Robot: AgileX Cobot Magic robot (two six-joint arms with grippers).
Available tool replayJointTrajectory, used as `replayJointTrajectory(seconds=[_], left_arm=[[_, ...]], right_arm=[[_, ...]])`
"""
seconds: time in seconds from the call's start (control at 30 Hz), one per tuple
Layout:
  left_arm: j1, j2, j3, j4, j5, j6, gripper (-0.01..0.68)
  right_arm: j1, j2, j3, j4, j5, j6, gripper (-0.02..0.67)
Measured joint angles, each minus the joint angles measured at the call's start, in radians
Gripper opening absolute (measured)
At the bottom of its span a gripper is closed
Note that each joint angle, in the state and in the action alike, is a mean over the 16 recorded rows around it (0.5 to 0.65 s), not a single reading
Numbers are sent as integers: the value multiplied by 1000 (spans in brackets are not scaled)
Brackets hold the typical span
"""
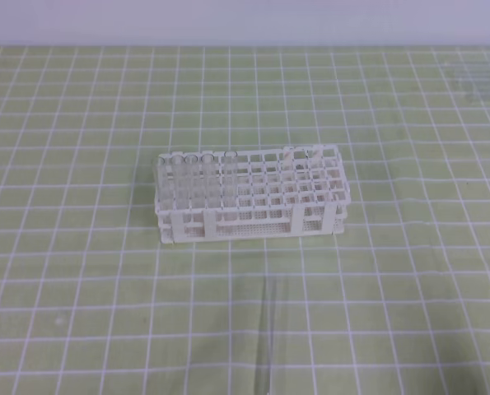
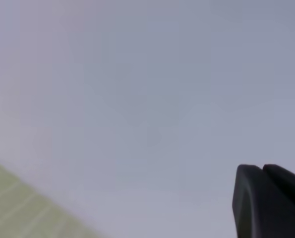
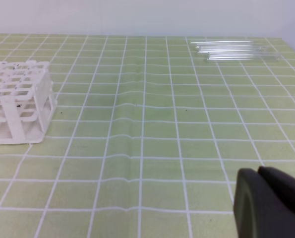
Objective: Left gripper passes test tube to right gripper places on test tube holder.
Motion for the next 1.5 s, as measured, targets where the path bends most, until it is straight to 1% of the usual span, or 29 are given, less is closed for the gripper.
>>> replayJointTrajectory(seconds=[0.1, 0.2, 0.3, 0.4, 0.5, 0.67, 0.83, 0.97, 1.1, 1.2, 1.5], left_arm=[[0, 0, -1, -9, -48, -77, -2], [0, 0, -7, -15, -20, -163, -2], [0, 2, -25, -14, 63, -209, -2], [0, 16, -63, -16, 188, -206, -2], [-1, 56, -133, -45, 365, -136, -2], [-1, 210, -315, -132, 711, 70, -2], [-3, 446, -541, -229, 1020, 324, -2], [-32, 663, -708, -288, 1227, 479, -2], [-111, 854, -828, -283, 1350, 517, -2], [-211, 978, -893, -242, 1389, 491, -2], [-605, 1262, -1022, -57, 1331, 301, -2]], right_arm=[[0, 0, 0, 0, 0, 0, -18], [0, 0, 0, 0, 0, 0, -18], [0, 0, 0, 0, 0, 0, -18], [0, 0, 0, 0, 0, 0, -18], [0, 0, 0, 0, 0, 0, -18], [0, 0, 0, 0, 1, 0, -18], [0, 0, 0, 0, 1, 0, -18], [0, 0, 0, 0, 2, 0, -18], [0, 0, 0, 0, 2, 0, -18], [0, 0, 0, 0, 2, 0, -18], [0, 0, 0, 0, 2, 0, -18]])
